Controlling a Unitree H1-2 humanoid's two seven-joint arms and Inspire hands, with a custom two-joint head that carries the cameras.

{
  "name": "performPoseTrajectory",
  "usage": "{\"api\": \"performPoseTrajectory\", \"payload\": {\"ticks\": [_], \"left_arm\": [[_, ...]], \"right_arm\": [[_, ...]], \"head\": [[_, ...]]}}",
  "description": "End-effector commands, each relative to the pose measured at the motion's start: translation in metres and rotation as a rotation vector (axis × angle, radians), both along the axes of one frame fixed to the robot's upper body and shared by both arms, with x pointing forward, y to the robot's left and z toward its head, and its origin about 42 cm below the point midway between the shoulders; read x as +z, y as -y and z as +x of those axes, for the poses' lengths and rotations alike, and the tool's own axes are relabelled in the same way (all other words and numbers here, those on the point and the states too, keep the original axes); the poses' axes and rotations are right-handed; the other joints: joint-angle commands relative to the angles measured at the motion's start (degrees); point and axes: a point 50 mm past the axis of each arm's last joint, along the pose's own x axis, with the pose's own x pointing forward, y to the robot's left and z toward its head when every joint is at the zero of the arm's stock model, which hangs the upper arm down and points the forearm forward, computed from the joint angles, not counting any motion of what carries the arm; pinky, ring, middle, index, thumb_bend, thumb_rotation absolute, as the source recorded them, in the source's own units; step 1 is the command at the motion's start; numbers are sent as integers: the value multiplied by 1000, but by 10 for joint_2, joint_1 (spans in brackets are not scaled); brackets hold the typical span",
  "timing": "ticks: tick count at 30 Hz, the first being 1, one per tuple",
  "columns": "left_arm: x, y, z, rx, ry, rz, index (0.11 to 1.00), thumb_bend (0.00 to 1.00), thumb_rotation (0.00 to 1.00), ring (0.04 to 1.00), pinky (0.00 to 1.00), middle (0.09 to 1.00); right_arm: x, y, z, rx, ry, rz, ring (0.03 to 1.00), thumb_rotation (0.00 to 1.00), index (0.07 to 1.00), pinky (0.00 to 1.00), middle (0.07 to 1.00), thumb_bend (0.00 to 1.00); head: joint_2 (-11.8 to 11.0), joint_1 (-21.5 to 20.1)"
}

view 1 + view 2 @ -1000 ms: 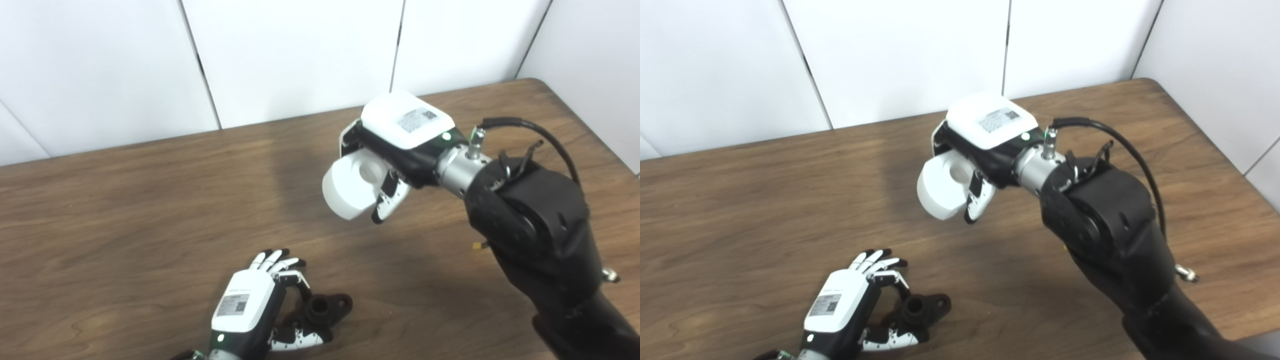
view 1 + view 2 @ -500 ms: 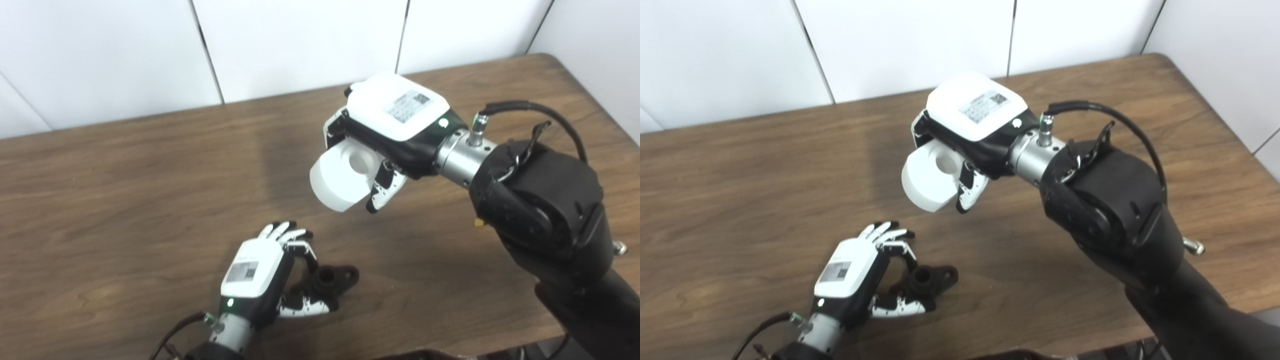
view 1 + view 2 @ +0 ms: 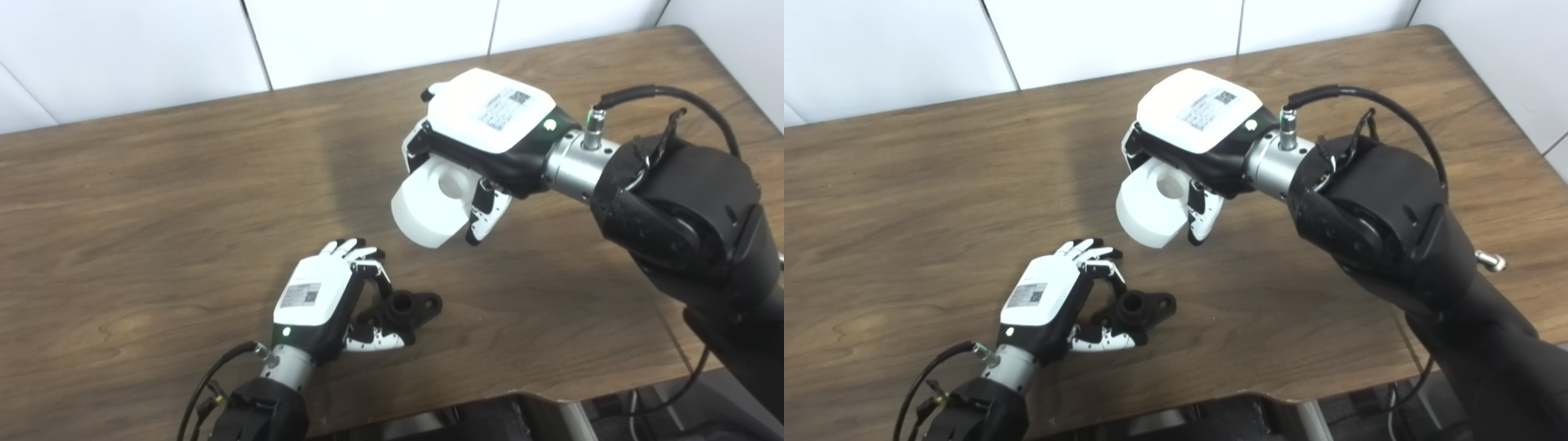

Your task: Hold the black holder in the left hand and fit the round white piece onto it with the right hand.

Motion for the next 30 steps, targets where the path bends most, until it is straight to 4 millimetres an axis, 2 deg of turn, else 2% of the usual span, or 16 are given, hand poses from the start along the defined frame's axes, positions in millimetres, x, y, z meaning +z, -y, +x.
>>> {"api": "performPoseTrajectory", "payload": {"ticks": [1,9,12,20,25,30], "left_arm": [[0,4,1,-11,-17,22,489,515,59,921,943,820],[1,7,1,-14,-12,26,488,515,59,918,939,820],[2,8,1,-13,-12,25,489,516,59,918,939,821],[3,11,2,-17,-16,33,489,515,60,923,951,824],[3,13,2,-18,-20,32,489,514,61,932,961,829],[3,15,2,-18,-20,30,490,514,61,932,961,829]], "right_arm": [[8,4,-1,-11,-55,-38,616,0,501,927,466,530],[4,2,0,4,-76,-59,589,0,505,913,461,530],[2,-1,-1,20,-91,-68,640,0,486,928,481,531],[-5,-8,-1,49,-114,-104,668,0,471,959,498,530],[-10,-13,-1,66,-130,-125,617,0,496,896,467,531],[-15,-16,-2,70,-146,-120,607,0,506,940,457,530]], "head": [[1,1],[4,6],[4,8],[4,11],[3,13],[4,15]]}}
